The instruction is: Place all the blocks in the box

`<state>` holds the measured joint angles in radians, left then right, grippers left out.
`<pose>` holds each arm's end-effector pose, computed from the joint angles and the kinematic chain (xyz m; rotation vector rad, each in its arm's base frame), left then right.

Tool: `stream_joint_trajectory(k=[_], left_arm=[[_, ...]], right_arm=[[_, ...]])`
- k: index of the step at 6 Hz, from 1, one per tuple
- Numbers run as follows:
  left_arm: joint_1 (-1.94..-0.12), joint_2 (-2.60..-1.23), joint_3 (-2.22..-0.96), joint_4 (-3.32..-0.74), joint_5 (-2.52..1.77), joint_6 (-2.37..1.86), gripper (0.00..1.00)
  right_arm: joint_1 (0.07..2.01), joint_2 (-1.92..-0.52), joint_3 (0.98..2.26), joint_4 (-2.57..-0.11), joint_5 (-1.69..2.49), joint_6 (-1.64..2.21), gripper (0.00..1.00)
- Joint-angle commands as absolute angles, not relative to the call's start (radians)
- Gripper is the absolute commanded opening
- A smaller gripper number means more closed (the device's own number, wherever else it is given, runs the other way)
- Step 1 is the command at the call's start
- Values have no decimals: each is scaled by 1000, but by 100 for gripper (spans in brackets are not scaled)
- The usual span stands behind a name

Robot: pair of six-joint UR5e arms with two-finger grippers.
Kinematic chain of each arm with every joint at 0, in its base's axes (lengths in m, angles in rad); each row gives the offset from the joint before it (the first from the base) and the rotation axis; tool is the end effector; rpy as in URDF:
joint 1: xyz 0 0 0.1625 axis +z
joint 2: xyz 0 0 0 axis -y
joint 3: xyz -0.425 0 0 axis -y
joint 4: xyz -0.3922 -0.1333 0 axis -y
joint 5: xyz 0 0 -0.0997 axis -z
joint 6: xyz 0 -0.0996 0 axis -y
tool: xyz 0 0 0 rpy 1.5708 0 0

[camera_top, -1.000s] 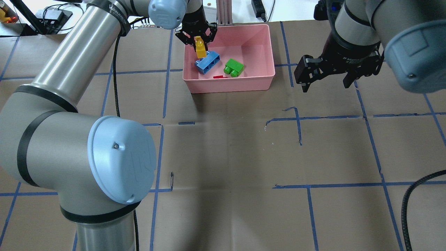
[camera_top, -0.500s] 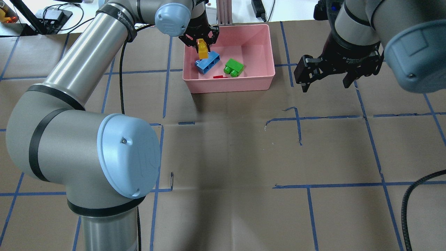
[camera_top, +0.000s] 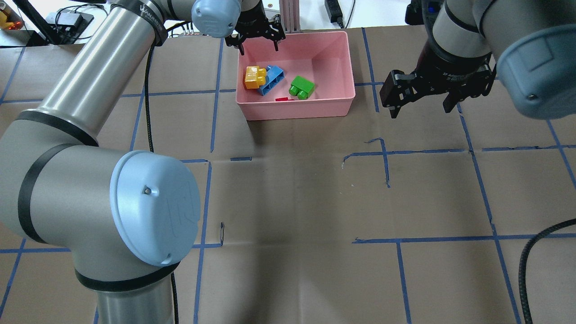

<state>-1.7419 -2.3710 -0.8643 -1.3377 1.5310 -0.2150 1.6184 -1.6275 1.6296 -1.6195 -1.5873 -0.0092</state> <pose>-0.2728 -0.7728 0.3371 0.0631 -3.0688 0.1986 0.1540 -0.4655 0.4912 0.0881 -3.1239 0.0733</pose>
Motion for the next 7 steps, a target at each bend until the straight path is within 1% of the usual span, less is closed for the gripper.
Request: stream_joint_trajectory(k=[1,2,4,5,6,7], left_arm=[[-1668,-2278,-891,-1364,1532,-203,100],[-1617,-2204,-976,-1385,1532,-146,100],[-1527,-1971,-1255,-1400,1546,13,100],[-1526,-1845,-1388,-1397,1636,20,100],[-1531,-1735,-1476,-1397,1637,20,100],[-1549,-1674,-1508,-1399,1625,12,100]], right_arm=[[1618,-1628,1628,-1618,-1588,-6,100],[1618,-1629,1626,-1617,-1588,-3,100],[1617,-1628,1620,-1621,-1588,5,100],[1603,-1628,1620,-1623,-1588,0,100],[1598,-1628,1620,-1621,-1586,-2,100],[1598,-1629,1620,-1621,-1585,3,100]])
